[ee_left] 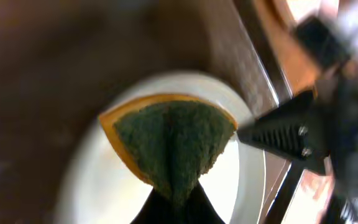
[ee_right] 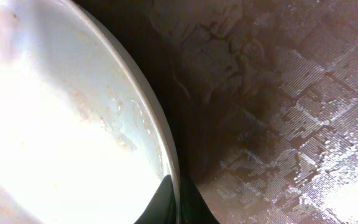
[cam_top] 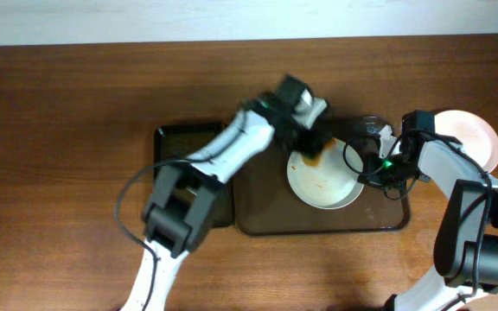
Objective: Clean dirty plates on tray and stack at the side
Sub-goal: 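Scrub the last plate with the sponge using the left gripper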
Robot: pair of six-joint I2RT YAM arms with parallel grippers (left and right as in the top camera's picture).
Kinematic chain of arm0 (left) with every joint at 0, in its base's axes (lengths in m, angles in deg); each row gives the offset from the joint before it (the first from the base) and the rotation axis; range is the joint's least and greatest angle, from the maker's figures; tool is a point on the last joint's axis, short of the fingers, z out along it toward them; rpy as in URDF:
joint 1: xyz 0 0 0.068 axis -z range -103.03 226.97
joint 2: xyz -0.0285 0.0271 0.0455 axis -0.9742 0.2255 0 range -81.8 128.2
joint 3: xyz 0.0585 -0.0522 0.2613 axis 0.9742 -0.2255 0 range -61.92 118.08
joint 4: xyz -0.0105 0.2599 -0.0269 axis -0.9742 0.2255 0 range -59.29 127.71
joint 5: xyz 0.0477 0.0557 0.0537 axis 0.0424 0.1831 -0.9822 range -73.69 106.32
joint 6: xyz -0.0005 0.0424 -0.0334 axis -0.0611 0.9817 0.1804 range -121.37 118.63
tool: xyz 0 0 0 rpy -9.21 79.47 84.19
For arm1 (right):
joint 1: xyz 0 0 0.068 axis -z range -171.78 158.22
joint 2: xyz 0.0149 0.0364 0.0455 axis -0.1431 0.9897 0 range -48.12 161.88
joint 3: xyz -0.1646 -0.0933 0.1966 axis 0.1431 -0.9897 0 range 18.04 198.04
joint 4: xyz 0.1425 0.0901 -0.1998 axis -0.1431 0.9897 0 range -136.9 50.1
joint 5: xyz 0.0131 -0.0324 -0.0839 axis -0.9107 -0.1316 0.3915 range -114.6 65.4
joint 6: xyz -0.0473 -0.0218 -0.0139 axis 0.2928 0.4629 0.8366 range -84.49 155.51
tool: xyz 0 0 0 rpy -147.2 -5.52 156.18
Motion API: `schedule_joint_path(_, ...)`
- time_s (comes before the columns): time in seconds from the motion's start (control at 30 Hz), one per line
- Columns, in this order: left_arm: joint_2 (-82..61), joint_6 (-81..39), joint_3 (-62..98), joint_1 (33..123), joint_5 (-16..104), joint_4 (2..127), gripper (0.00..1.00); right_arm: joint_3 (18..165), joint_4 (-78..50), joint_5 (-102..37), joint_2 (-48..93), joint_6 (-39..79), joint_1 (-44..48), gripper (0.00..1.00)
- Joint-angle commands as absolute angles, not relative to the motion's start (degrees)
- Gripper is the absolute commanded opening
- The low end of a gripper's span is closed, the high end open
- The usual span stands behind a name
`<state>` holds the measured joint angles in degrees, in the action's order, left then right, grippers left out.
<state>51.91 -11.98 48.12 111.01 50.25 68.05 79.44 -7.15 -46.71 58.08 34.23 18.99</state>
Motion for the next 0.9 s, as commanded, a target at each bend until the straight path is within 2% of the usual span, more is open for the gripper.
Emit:
schedule_joint_path(0.0,47.32,-12.49,55.59,105.35,51.87,73.23,0.00,79.01,-7.30,-46.47,58.12,34.64,18.62,0.05)
schedule_joint_path(0.13,46.99,-19.15,58.24,100.76,53.77,79.27,0.00,79.01,-7.30,-46.47,58.12,34.64,18.73,0.05)
schedule_joint_path(0.4,50.81,-18.02,57.05,103.12,84.45,80.69,0.00,79.01,-7.28,-46.47,58.12,34.64,18.73,0.05)
schedule_joint_path(0.67,61.04,-18.06,55.87,108.06,89.28,80.71,0.00,79.01,-7.11,-46.47,58.12,34.64,18.73,0.05)
schedule_joint_path(0.87,62.64,-17.56,55.85,108.60,88.06,80.67,0.00,79.01,-7.11,-46.47,58.12,34.64,18.73,0.05)
